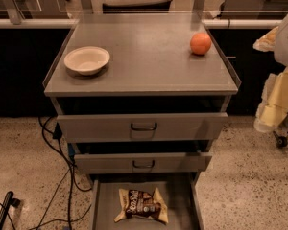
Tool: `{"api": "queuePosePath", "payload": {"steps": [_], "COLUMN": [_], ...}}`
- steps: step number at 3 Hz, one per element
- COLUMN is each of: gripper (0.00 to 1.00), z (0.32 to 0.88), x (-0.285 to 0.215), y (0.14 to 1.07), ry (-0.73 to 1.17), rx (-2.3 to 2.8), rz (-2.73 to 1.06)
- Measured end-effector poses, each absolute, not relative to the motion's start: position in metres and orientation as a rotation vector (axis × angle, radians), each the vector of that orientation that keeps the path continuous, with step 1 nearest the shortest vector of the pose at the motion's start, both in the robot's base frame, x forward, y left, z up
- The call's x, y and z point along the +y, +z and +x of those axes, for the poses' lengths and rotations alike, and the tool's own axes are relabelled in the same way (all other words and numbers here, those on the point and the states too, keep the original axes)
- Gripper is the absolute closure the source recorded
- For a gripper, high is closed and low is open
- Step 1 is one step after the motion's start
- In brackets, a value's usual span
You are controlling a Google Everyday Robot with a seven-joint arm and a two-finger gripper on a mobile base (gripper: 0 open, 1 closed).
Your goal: Pick brown chip bag from bottom drawer and place on counter
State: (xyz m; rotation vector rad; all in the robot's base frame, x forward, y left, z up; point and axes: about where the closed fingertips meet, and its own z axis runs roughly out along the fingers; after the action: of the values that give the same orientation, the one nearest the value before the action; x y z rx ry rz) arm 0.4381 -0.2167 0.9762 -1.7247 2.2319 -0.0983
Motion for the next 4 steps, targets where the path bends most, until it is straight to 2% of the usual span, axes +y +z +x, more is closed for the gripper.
{"api": "queuePosePath", "payload": {"steps": [2,4], "gripper": [0.0,0.0], "z": [0.437,0.42], "x": [-0.215,-0.183], "y": [0.975,0.923], "ry": [-0.074,0.267], "rx": [2.216,2.047], "rz": [-1.718,-1.632]}}
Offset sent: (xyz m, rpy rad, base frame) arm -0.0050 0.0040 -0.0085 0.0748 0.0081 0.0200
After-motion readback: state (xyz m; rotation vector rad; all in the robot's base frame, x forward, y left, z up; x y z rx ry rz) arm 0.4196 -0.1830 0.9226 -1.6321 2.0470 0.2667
